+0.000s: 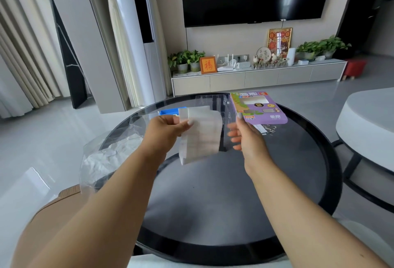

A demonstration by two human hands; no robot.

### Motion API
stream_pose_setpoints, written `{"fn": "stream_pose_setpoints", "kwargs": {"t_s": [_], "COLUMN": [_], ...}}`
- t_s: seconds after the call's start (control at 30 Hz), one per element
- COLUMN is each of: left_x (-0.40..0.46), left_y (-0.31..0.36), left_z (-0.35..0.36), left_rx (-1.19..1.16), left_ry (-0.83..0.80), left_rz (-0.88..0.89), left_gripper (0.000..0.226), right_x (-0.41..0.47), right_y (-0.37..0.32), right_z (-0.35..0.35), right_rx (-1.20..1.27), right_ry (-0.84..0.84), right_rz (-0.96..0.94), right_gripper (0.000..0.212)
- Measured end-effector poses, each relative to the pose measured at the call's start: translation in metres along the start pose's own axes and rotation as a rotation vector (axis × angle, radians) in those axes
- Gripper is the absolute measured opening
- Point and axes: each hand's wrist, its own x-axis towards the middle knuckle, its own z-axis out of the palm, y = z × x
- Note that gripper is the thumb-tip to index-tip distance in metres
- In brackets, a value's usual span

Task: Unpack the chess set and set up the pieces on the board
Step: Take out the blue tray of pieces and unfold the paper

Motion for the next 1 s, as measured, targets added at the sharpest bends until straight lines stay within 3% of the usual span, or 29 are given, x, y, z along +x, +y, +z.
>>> {"fn": "stream_pose_setpoints", "kwargs": {"t_s": [0.17, 0.27, 0.33, 0.43, 0.57, 0.67, 0.73, 0.87, 1.0], "left_x": [-0.004, -0.004, -0.004, -0.004, -0.004, -0.002, -0.001, 0.003, 0.005], "left_y": [-0.003, -0.001, 0.002, 0.009, 0.018, 0.021, 0.021, 0.017, 0.017], "left_z": [-0.002, -0.006, -0.008, -0.01, -0.007, -0.004, -0.005, -0.006, -0.003], "left_rx": [-0.205, -0.341, -0.323, -0.285, -0.297, -0.308, -0.295, -0.303, -0.21], "left_ry": [-0.021, -0.003, -0.025, -0.066, -0.093, -0.104, -0.092, -0.046, 0.06], "left_rz": [-0.083, -0.1, -0.061, -0.012, -0.02, -0.046, -0.04, -0.057, -0.074], "left_gripper": [0.044, 0.04, 0.042, 0.037, 0.049, 0.051, 0.043, 0.037, 0.03], "right_x": [-0.008, -0.011, -0.013, -0.008, -0.003, -0.004, -0.005, -0.008, -0.007], "right_y": [-0.003, -0.001, -0.003, -0.004, -0.004, -0.005, -0.008, -0.011, -0.011], "right_z": [0.009, 0.006, 0.002, -0.003, 0.0, 0.007, 0.009, 0.006, 0.008], "right_rx": [-0.035, 0.057, 0.178, 0.157, -0.011, -0.044, -0.026, 0.007, -0.027], "right_ry": [-0.156, -0.155, -0.106, 0.0, -0.232, -0.403, -0.43, -0.435, -0.34], "right_rz": [-0.226, -0.254, -0.223, -0.222, -0.251, -0.248, -0.265, -0.234, -0.196], "right_gripper": [0.012, 0.039, 0.053, 0.044, 0.008, 0.027, 0.044, 0.02, 0.015]}}
